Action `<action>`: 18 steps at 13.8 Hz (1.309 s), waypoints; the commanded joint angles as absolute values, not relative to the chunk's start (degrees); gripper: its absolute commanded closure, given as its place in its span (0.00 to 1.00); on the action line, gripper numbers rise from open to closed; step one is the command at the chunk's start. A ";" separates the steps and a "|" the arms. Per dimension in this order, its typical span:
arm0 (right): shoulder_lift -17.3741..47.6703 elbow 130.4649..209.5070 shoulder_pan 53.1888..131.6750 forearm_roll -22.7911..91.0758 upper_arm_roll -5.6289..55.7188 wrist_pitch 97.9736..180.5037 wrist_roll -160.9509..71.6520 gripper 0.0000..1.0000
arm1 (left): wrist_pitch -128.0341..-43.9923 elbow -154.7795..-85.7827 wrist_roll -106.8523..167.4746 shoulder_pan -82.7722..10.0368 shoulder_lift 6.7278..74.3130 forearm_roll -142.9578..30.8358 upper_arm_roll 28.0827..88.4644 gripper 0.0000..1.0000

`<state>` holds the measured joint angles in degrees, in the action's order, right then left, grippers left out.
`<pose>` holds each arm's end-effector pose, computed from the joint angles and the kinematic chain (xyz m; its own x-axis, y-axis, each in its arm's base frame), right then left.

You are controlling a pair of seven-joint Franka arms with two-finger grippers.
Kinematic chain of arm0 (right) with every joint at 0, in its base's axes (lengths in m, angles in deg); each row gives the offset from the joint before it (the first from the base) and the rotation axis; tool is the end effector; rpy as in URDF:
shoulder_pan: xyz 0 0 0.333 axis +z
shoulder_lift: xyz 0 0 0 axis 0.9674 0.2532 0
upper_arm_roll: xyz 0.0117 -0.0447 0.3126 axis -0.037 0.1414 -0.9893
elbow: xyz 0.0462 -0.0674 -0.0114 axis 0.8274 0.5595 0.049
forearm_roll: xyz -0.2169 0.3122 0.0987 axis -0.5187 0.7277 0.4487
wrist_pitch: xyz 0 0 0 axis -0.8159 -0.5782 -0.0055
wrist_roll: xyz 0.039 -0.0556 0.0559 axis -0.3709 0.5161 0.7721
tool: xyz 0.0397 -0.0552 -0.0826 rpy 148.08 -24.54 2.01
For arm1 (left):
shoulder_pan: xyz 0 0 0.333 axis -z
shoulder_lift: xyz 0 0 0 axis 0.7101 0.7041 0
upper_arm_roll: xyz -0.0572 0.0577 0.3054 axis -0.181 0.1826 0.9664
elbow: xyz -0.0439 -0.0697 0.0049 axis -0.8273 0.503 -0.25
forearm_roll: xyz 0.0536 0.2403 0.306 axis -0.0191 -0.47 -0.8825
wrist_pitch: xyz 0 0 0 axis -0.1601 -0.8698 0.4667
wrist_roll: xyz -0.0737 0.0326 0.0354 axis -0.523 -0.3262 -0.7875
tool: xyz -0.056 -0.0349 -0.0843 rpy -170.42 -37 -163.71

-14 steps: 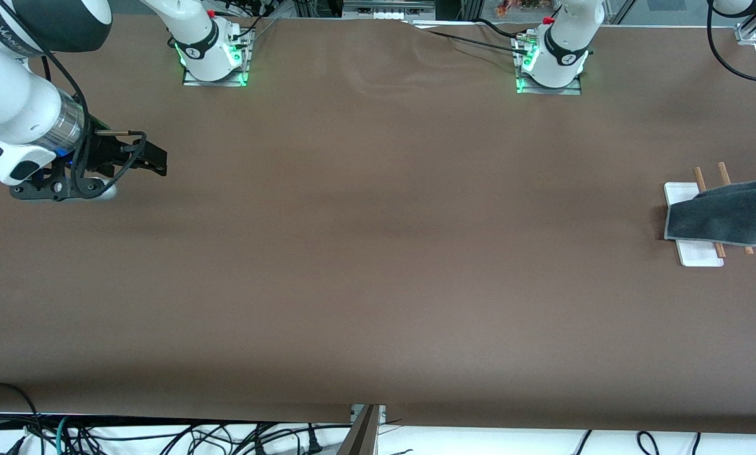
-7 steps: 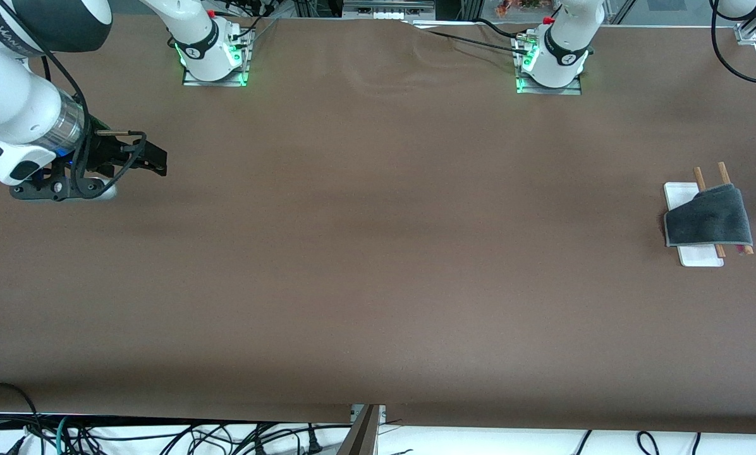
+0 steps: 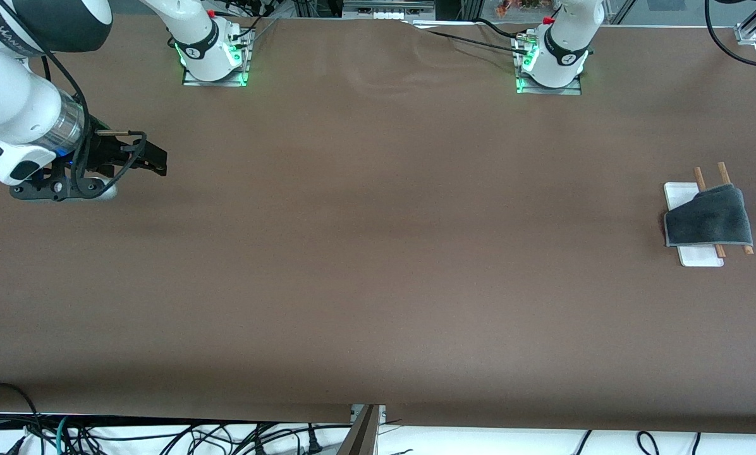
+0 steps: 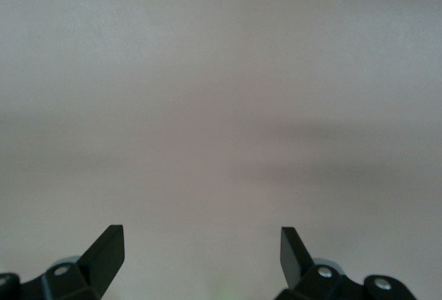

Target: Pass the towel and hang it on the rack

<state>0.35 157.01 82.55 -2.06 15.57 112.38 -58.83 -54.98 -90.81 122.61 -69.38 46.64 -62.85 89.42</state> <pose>0.5840 0.1144 0.5692 0.9936 0.0360 -0.1072 0.0355 -0.9993 -0.0064 0.5683 0.3795 0.4399 0.6346 -0.7665 -0.0987 -0.7283 -0.6358 0.2556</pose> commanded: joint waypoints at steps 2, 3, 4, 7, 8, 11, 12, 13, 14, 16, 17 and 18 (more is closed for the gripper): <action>-0.41 157.18 82.80 -2.97 15.55 111.68 -59.44 0.00 | -50.24 -91.67 106.33 -59.33 40.92 -62.51 89.70 0.00; -0.41 157.18 82.72 -2.97 15.55 111.68 -59.44 0.00 | -49.98 -91.67 102.11 -56.78 40.39 -62.42 89.61 0.00; -0.41 157.18 82.80 -2.97 15.55 111.68 -59.52 0.00 | -49.89 -91.67 98.58 -53.62 39.69 -62.42 89.43 0.00; -0.41 157.18 82.80 -2.97 15.55 111.68 -59.52 0.00 | -48.05 -91.76 88.91 -46.14 38.72 -59.62 89.26 0.00; -0.41 157.18 82.72 -2.97 15.55 111.60 -59.53 0.00 | -47.78 -91.76 85.49 -44.03 38.72 -59.08 89.26 0.00; -0.41 157.18 82.72 -2.97 15.55 111.68 -59.52 0.00 | -47.78 -91.76 74.24 -37.09 38.20 -57.42 89.52 0.00; -0.41 157.18 82.72 -2.97 15.55 111.68 -59.53 0.00 | -48.04 -92.89 70.03 -35.68 36.36 -57.23 89.17 0.00; -0.41 157.18 82.72 -2.97 15.55 111.68 -59.53 0.00 | -48.13 -94.03 64.07 -33.66 35.04 -57.75 88.56 0.00; -0.41 157.18 82.72 -2.97 15.55 111.68 -59.53 0.00 | -48.04 -95.00 58.18 -33.29 33.55 -57.76 87.51 0.00; -0.41 157.18 82.72 -2.97 15.55 111.68 -59.44 0.00 | -48.83 -98.25 46.41 -35.12 29.77 -59.50 82.25 0.00; -0.41 157.18 82.72 -2.97 15.55 111.68 -59.44 0.00 | -49.44 -100.44 40.25 -36.53 27.84 -61.60 78.66 0.00; -0.41 157.18 82.80 -2.97 15.55 111.77 -59.44 0.00 | -51.88 -104.20 34.36 -37.93 24.86 -64.41 74.97 0.00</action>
<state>0.35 157.01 82.56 -2.16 15.58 112.37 -58.83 -48.30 -95.27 44.09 -35.00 31.98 -60.48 80.91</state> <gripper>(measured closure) 0.000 0.000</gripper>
